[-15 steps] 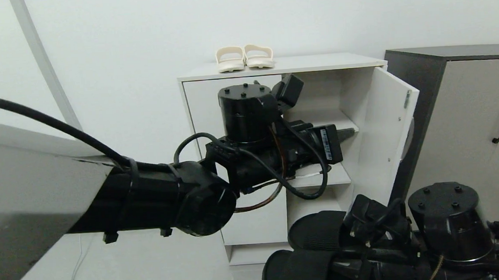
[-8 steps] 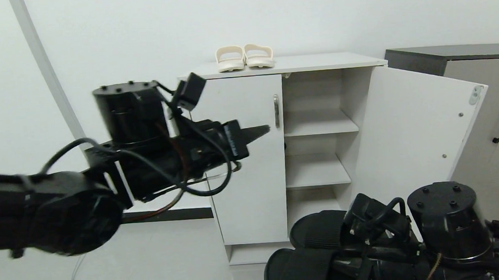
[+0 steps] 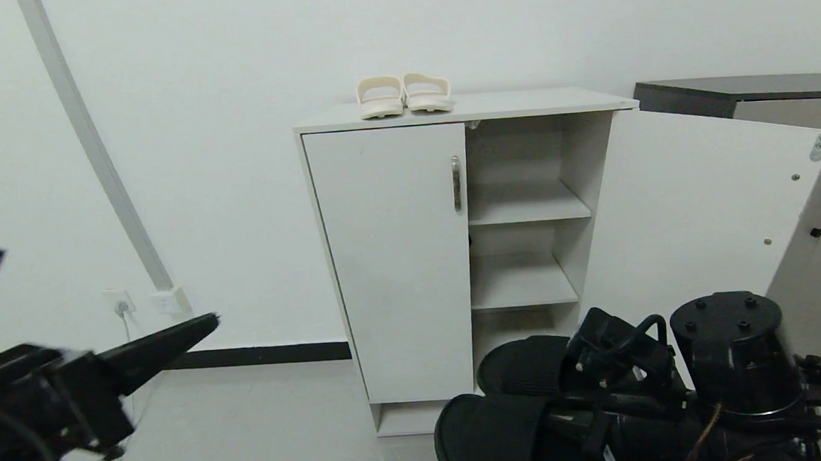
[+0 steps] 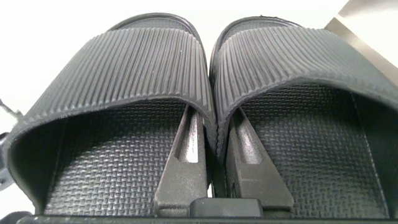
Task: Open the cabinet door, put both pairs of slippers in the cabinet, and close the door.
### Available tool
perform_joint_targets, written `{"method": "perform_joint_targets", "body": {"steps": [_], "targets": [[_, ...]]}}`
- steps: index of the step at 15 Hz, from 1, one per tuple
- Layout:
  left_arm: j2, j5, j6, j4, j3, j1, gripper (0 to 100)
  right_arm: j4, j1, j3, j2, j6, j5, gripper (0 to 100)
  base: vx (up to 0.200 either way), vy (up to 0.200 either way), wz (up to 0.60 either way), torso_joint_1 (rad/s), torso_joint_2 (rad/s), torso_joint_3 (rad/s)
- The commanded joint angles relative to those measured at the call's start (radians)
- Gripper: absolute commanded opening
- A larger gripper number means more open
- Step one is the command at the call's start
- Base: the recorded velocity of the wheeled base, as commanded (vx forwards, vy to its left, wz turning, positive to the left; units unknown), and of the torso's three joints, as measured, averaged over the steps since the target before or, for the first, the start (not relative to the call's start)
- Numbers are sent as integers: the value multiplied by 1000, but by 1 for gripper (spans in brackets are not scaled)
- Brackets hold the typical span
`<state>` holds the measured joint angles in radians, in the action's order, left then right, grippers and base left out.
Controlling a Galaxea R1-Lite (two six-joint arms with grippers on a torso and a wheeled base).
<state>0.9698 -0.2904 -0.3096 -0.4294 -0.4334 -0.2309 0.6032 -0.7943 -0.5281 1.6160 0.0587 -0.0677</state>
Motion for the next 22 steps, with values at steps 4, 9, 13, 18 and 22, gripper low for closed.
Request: {"method": "perform_joint_targets", "body": {"steps": [4, 9, 13, 18, 22], "targets": [[-572, 312, 136, 374, 156, 107, 0, 1, 15, -3, 5, 1, 2, 0, 0, 0, 0, 0, 0, 0], [-816, 459, 236, 416, 364, 136, 0, 18, 15, 2, 2, 3, 5, 0, 0, 0, 0, 0, 0, 0], [-968, 413, 270, 414, 427, 235, 0, 18, 13, 0, 2, 3, 5, 0, 0, 0, 0, 0, 0, 0], [-968, 255, 336, 431, 432, 231, 0, 18, 12, -3, 9, 3, 5, 0, 0, 0, 0, 0, 0, 0], [-968, 254, 340, 431, 432, 231, 0, 144, -6, -47, 144, -85, 183, 0, 0, 0, 0, 0, 0, 0]]}}
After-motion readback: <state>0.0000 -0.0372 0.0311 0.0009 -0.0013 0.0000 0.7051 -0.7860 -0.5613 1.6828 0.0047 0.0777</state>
